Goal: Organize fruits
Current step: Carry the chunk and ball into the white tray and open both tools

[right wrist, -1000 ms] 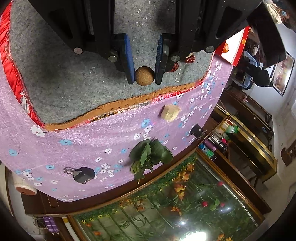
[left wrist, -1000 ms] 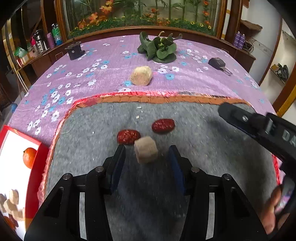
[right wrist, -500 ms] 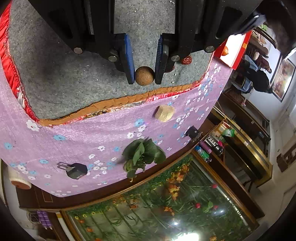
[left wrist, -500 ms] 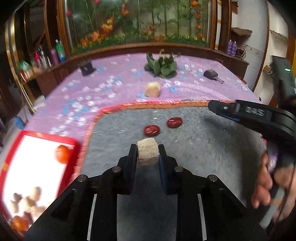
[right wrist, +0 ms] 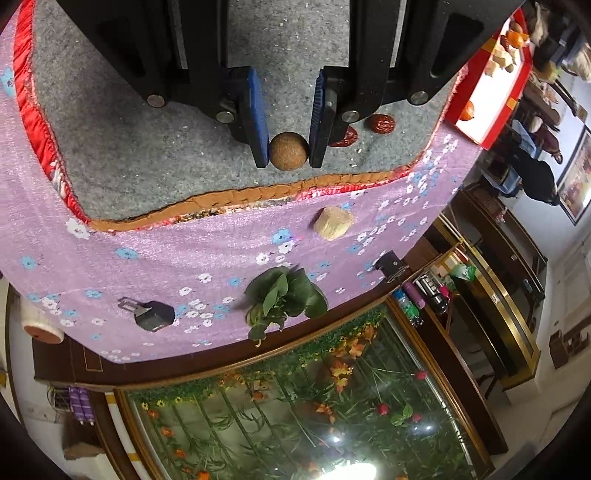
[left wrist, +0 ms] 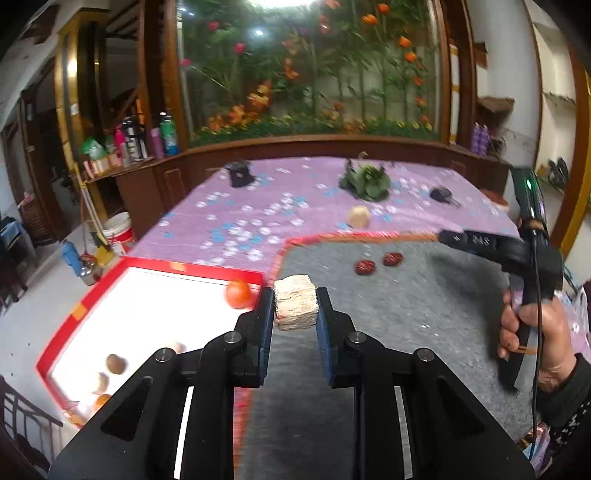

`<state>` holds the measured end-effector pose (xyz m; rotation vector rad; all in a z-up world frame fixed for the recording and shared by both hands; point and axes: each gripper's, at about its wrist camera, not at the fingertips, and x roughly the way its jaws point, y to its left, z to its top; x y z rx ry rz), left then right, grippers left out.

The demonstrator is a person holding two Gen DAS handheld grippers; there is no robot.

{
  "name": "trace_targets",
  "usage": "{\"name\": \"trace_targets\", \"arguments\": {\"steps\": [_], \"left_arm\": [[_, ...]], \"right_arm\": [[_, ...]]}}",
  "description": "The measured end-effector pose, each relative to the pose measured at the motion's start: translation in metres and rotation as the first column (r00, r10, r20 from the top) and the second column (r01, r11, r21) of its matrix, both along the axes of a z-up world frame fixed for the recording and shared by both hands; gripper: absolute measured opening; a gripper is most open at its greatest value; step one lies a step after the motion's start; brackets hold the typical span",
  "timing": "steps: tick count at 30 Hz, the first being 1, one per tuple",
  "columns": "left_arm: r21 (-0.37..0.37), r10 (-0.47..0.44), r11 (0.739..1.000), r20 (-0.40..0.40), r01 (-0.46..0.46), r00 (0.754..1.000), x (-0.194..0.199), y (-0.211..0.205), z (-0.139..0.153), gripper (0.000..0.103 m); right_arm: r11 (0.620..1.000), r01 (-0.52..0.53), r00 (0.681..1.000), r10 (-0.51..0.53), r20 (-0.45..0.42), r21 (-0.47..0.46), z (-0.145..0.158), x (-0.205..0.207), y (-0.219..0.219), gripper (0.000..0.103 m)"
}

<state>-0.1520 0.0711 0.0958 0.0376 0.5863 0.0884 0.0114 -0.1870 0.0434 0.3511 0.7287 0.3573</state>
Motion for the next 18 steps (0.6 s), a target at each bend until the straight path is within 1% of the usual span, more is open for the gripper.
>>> {"name": "trace_targets", "arguments": {"steps": [4,8,12,18], "left_arm": [[0.002,0.057,0.998,0.027,-0.057,0.998,-0.009,0.024,0.005,0.021],[-0.014,0.097,0.995,0.035,-0.096,0.995,-0.015,0.042,0.006,0.021],[-0.009,0.126,0.992,0.045,-0.126,0.991,-0.020,0.052,0.007,0.021],[-0.003,0.153,0.988,0.048,-0.153,0.987,-0.024,0.059,0.005,0.021]], "right_arm": [[1.000,0.012,1.000,-0.011,0.029,-0.022,0.003,-0.004,0.000,0.021],[0.998,0.021,0.999,-0.018,0.052,-0.053,0.004,-0.007,0.002,0.021],[0.997,0.025,0.999,-0.022,0.050,-0.074,0.002,-0.006,0.004,0.021],[0.997,0.036,0.998,-0.032,0.055,-0.075,0.003,-0.006,0.002,0.021]]}}
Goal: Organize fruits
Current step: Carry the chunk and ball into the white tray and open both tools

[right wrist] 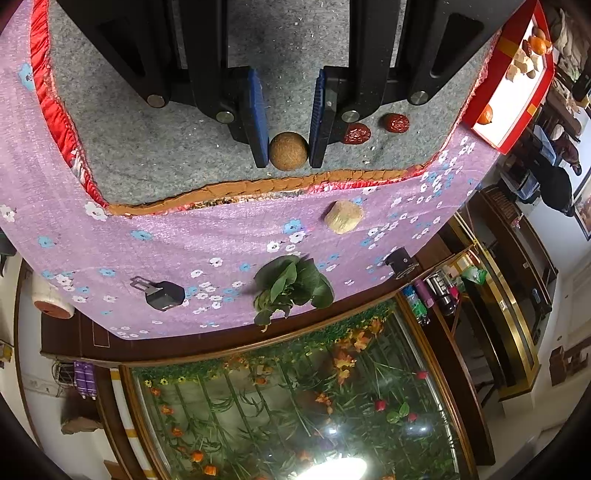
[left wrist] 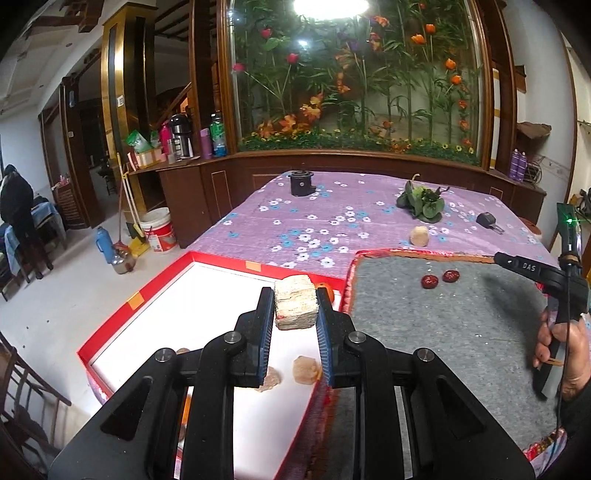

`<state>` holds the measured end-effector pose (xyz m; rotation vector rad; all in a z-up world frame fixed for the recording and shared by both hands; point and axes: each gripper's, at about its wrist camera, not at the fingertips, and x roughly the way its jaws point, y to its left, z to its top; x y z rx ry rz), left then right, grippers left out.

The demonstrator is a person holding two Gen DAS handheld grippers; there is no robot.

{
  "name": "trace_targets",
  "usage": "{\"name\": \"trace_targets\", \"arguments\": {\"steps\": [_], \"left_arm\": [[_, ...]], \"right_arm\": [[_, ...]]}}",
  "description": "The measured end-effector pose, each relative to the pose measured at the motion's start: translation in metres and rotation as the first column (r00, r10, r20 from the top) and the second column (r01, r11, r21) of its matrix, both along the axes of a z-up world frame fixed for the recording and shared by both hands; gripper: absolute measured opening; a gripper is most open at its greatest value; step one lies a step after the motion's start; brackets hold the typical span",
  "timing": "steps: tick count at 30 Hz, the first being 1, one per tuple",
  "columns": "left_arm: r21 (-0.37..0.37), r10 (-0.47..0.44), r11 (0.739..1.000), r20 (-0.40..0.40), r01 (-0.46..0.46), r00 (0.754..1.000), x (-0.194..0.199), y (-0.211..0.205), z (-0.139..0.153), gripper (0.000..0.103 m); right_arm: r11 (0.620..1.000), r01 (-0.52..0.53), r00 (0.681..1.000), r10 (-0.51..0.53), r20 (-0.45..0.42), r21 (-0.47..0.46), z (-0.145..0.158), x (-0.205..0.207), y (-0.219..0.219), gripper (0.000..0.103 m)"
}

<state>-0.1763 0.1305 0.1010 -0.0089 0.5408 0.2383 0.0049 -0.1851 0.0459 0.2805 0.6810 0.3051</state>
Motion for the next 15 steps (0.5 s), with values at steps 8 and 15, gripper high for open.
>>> {"name": "trace_targets", "arguments": {"steps": [8,15], "left_arm": [[0.009,0.014,1.000,-0.008,-0.014,1.000,0.004,-0.001,-0.003,0.021],[0.013,0.020,1.000,-0.014,-0.020,1.000,0.008,-0.001,-0.005,0.021]], "right_arm": [[1.000,-0.012,1.000,0.012,0.008,0.022,0.004,-0.003,0.000,0.021],[0.997,-0.069,0.997,0.067,0.042,0.033,0.012,-0.017,0.015,0.021]]}}
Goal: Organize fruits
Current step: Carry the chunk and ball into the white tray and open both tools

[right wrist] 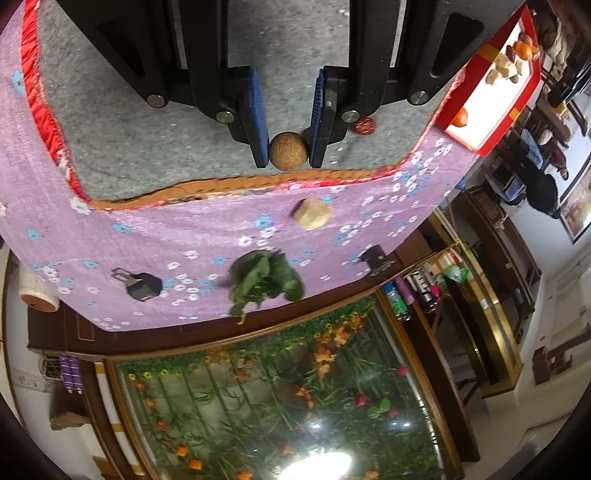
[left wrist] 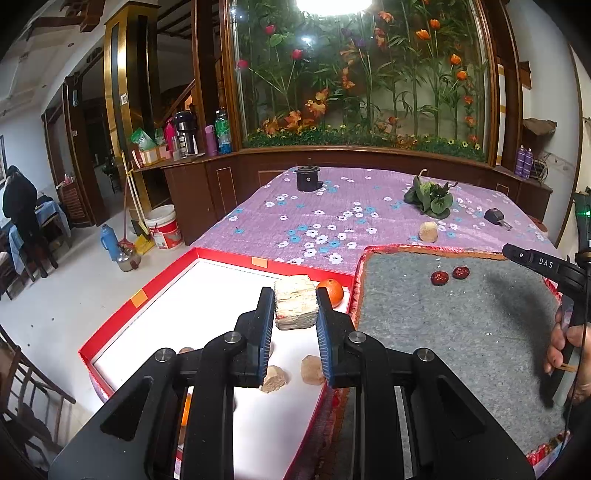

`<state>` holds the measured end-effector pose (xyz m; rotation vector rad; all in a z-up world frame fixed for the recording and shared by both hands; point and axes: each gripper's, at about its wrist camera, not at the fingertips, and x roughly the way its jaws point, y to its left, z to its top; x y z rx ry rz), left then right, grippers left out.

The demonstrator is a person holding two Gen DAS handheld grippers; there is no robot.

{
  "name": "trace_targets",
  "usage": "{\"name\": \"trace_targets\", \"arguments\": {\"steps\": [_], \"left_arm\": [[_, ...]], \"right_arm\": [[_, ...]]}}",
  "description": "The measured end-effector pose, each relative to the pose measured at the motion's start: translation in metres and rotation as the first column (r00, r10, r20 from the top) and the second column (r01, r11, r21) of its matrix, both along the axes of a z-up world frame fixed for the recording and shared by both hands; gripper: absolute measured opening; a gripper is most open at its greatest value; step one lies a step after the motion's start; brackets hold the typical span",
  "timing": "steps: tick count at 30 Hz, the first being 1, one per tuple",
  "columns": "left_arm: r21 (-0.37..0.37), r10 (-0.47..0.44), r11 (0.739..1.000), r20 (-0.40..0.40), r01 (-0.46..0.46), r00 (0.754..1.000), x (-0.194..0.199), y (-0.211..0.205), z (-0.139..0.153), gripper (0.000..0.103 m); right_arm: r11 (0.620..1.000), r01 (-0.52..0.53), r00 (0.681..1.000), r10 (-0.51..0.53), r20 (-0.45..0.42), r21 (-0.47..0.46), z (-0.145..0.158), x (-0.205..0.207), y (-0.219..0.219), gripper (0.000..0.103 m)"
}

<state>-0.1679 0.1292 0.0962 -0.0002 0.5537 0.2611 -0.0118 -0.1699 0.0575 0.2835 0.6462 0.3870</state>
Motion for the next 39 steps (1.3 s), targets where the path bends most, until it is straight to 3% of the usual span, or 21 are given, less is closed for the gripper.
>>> {"name": "trace_targets", "arguments": {"steps": [39], "left_arm": [[-0.021,0.027,0.999,-0.006,-0.028,1.000,0.001,0.014,-0.010,0.021]], "right_arm": [[0.998,-0.059,0.998,0.060,0.008,-0.021,0.001,-0.013,0.026,0.021]]}}
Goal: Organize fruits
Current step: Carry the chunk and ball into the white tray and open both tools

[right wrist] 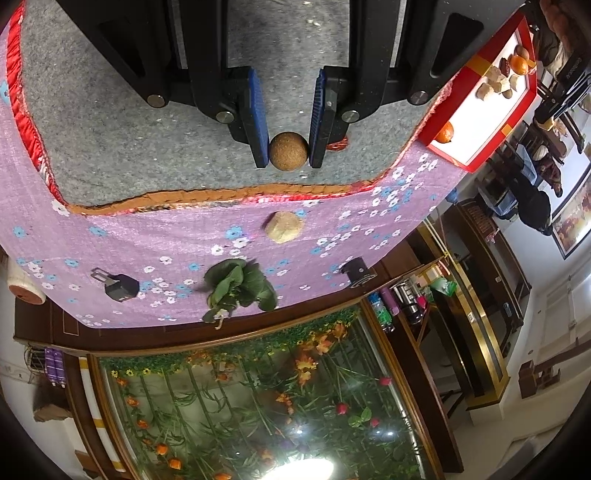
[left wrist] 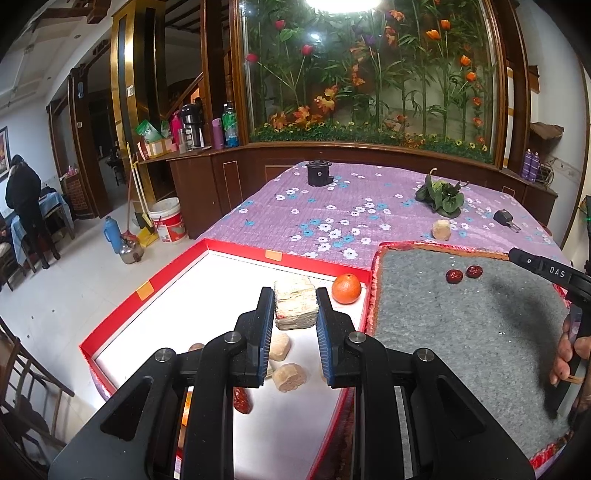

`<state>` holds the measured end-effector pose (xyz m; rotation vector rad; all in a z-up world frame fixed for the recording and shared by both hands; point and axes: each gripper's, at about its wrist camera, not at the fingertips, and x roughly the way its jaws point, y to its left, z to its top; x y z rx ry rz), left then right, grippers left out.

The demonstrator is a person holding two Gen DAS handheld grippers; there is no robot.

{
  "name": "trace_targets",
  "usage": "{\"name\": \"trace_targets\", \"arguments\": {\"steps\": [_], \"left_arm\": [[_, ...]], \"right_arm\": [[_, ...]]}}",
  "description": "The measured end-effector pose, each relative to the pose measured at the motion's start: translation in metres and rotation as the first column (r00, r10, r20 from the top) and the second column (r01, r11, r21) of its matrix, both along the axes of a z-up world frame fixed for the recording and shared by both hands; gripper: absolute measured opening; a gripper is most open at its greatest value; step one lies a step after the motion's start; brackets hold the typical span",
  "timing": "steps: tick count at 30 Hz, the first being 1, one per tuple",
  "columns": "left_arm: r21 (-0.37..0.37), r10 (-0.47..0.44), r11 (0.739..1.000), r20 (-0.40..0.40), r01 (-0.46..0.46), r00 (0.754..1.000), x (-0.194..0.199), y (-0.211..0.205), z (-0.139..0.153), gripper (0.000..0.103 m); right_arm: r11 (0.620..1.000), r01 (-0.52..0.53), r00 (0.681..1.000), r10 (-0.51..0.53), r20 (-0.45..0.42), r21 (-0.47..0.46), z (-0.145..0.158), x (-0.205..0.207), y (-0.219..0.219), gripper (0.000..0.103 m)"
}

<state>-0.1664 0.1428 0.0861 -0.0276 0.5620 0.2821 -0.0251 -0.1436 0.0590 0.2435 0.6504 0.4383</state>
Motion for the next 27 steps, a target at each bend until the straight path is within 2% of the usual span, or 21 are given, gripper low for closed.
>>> {"name": "trace_targets", "arguments": {"steps": [5,10,19,27], "left_arm": [[-0.006,0.032,0.999,-0.003,-0.032,0.999,-0.002,0.018,-0.005,0.021],[-0.014,0.088,0.996,-0.012,-0.089,0.996,-0.011,0.044,-0.013,0.021],[-0.015,0.149,0.989,-0.020,-0.150,0.989,-0.025,0.078,-0.022,0.021],[-0.026,0.166,0.986,-0.033,-0.167,0.986,-0.027,0.093,-0.030,0.021]], "right_arm": [[0.995,-0.098,0.995,0.097,0.022,0.023,0.011,-0.018,0.036,0.021],[0.971,-0.240,0.970,0.239,0.038,0.021,0.018,-0.038,0.095,0.021],[0.884,-0.467,0.884,0.467,0.033,-0.010,0.014,-0.080,0.198,0.021],[0.816,-0.574,0.819,0.574,-0.018,-0.066,-0.007,-0.100,0.253,0.021]]}}
